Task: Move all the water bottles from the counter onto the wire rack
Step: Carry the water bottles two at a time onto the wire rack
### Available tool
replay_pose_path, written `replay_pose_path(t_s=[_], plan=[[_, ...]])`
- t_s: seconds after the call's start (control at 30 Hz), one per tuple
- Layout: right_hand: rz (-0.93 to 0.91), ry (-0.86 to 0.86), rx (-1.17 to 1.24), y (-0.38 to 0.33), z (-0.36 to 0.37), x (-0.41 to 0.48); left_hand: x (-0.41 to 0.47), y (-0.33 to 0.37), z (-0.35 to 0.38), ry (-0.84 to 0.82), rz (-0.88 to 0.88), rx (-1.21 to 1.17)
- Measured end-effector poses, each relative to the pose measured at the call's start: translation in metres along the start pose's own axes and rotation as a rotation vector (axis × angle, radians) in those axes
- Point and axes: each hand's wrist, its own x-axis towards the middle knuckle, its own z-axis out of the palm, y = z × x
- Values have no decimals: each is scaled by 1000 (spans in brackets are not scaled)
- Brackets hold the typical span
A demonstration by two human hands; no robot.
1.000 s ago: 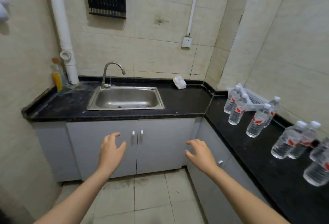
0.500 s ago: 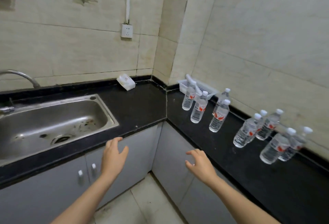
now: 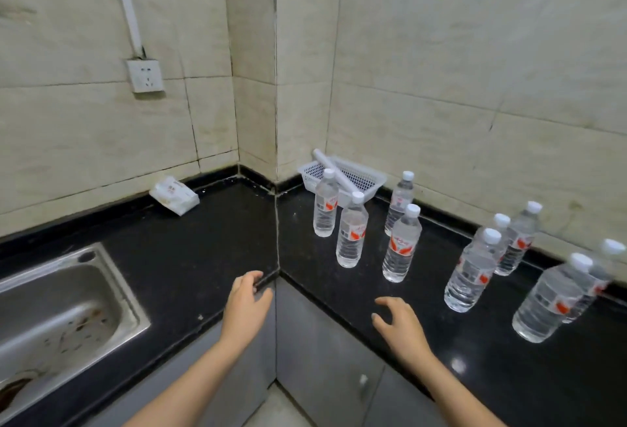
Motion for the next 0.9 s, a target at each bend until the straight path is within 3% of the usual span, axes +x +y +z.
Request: replay_pose_path(t_s=[0.5, 0.77, 0.9], plan=[[122, -124, 123, 24, 39, 165, 154, -22, 97, -90, -183, 3], [317, 22, 363, 9, 60, 218, 258, -31, 140, -260, -189, -80], [380, 123, 367, -3, 62, 241, 309, -16, 164, -341, -151, -136]])
